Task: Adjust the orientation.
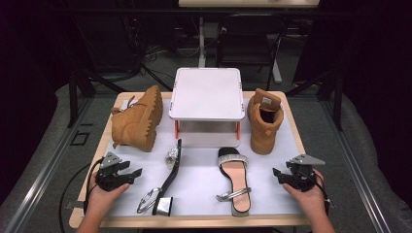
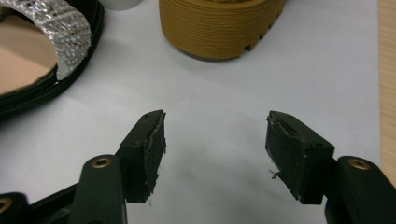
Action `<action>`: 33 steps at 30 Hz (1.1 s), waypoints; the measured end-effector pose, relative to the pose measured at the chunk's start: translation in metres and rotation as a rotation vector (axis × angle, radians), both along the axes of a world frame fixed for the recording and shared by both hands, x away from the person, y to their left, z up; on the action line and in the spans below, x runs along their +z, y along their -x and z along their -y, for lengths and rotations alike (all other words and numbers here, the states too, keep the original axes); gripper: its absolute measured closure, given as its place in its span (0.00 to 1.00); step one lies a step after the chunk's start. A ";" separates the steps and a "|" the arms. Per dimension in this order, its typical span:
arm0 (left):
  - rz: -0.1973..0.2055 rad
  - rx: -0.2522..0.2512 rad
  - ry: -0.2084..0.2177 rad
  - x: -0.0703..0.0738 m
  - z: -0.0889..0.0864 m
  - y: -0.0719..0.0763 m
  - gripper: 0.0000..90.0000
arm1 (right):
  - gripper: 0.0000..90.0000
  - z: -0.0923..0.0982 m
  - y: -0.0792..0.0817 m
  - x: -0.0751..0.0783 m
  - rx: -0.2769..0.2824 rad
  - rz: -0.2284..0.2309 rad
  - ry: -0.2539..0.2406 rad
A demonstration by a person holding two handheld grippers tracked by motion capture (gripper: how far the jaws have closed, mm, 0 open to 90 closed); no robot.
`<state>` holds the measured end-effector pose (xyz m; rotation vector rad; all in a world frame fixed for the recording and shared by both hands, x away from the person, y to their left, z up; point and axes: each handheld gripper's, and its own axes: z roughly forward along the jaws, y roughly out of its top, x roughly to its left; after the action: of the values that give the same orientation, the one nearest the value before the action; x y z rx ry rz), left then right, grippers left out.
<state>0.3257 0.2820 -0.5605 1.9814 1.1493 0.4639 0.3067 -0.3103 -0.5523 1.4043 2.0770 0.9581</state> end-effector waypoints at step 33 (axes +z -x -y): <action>-0.005 -0.142 0.176 0.046 0.028 0.049 0.59 | 0.59 0.002 0.002 -0.001 -0.049 -0.023 -0.095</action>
<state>0.2770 0.2542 -0.5143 1.8958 1.0083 0.2744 0.3044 -0.3124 -0.5528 1.5136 2.0279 1.0369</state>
